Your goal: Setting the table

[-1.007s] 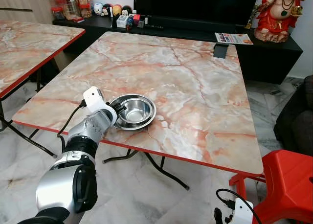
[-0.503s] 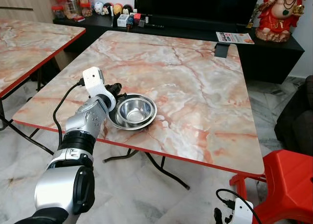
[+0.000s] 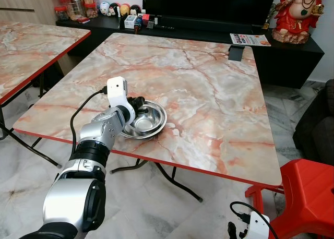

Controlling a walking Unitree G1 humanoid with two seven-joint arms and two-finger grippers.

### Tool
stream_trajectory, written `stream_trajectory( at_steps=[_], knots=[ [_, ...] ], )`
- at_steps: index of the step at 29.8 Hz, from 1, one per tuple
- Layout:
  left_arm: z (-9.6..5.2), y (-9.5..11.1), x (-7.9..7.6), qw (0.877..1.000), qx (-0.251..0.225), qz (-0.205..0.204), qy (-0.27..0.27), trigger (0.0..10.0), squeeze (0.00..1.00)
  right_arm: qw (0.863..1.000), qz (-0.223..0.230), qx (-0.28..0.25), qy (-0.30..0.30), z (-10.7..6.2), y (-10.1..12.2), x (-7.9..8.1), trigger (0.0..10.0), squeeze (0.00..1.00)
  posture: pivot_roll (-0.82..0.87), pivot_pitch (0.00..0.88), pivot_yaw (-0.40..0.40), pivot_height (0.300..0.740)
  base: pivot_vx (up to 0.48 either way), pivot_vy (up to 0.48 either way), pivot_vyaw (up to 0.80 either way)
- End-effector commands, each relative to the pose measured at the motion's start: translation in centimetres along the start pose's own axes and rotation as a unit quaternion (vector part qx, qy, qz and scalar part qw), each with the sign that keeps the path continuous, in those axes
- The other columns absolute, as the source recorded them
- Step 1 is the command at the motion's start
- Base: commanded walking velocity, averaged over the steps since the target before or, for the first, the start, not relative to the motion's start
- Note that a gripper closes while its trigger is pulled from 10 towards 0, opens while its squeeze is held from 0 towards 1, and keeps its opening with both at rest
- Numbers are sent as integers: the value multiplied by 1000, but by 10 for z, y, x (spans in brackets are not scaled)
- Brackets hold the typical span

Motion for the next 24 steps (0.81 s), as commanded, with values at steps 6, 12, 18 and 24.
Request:
stream_trajectory(
  at_steps=[6,12,18,24],
  knots=[
    [-1,-16,9,997,57,39,34,10000,0,1000,6,0,-5,0,0,-2,10000,0,-27,0,-12,740,0,0,0],
    [-1,-20,9,996,69,47,33,10000,0,1000,6,1,-5,0,0,-2,10000,0,-28,0,-11,740,0,0,0],
    [-1,-23,9,994,79,59,35,10000,0,1000,7,1,-5,0,-1,-2,10000,0,-27,0,-10,740,0,0,0],
    [-1,-24,10,994,83,67,39,10000,0,1000,7,2,-5,-1,-2,-2,10000,0,-27,0,-11,740,0,0,0]
  ],
)
Point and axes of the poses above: a point about 5 cm out from each wrist's last joint towards the gripper, its own z axis pointing out of the wrist towards the gripper, its own y axis along the axis of the wrist's last joint, x = y × z, the point moved 2 cm from there along z, pointing out of the wrist towards the gripper, and after that the axes turned 1 degree about z, right-handed, at the moved point
